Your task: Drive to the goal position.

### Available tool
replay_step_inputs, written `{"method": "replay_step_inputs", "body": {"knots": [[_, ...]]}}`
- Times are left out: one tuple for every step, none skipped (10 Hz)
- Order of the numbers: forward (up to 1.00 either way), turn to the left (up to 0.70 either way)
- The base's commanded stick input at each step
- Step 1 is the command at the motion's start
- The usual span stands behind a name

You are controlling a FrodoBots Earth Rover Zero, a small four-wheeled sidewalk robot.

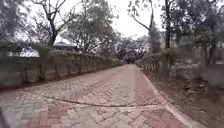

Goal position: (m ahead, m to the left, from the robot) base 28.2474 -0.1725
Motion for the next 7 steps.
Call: {"method": "replay_step_inputs", "body": {"knots": [[0.70,0.00],[0.70,0.00],[0.70,0.00],[0.70,0.00],[0.70,0.00],[0.70,0.00],[0.70,0.00]]}}
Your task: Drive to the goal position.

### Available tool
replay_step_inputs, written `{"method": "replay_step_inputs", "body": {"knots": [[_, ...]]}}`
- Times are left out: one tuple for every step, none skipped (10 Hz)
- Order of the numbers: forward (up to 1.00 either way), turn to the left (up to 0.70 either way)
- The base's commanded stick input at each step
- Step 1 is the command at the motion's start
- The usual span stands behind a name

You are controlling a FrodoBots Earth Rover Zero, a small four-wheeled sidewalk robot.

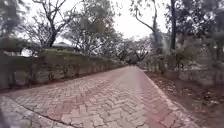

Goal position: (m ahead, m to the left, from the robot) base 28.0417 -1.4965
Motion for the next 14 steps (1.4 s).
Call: {"method": "replay_step_inputs", "body": {"knots": [[0.70,0.00],[0.70,0.00],[0.70,0.00],[0.70,0.00],[0.70,0.00],[0.70,0.00],[0.70,0.00],[0.70,0.00],[0.70,0.00],[0.70,0.00],[0.70,0.00],[0.70,0.00],[0.70,0.00],[0.70,0.00]]}}
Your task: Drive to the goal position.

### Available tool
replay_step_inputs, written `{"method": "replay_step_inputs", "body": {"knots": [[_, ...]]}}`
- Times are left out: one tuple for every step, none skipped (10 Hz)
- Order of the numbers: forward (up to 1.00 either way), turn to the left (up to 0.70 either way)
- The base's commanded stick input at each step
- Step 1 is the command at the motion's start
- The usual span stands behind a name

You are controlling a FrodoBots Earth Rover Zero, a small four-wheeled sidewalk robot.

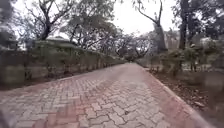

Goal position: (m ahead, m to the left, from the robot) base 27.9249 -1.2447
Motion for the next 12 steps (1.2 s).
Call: {"method": "replay_step_inputs", "body": {"knots": [[0.70,-0.01],[0.70,-0.11],[0.70,-0.21],[0.70,-0.34],[0.70,-0.33],[0.70,-0.22],[0.70,-0.10],[0.70,0.00],[0.70,0.00],[0.70,0.00],[0.70,0.00],[0.70,0.00]]}}
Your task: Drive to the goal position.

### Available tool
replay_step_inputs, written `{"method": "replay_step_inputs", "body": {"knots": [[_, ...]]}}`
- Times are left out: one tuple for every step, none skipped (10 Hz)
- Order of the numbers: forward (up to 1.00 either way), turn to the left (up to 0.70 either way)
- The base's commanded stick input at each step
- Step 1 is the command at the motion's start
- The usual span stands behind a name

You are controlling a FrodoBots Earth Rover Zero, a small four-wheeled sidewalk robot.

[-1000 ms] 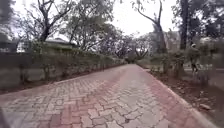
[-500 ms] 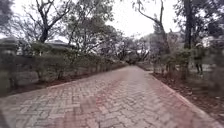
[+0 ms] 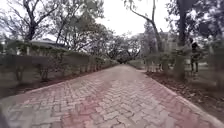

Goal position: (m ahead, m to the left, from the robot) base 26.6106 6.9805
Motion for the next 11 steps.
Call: {"method": "replay_step_inputs", "body": {"knots": [[0.70,0.00],[0.70,0.00],[0.70,0.00],[0.70,0.00],[0.70,0.00],[0.70,0.02],[0.70,0.02],[0.70,0.02],[0.70,0.03],[0.70,0.03],[0.70,0.03]]}}
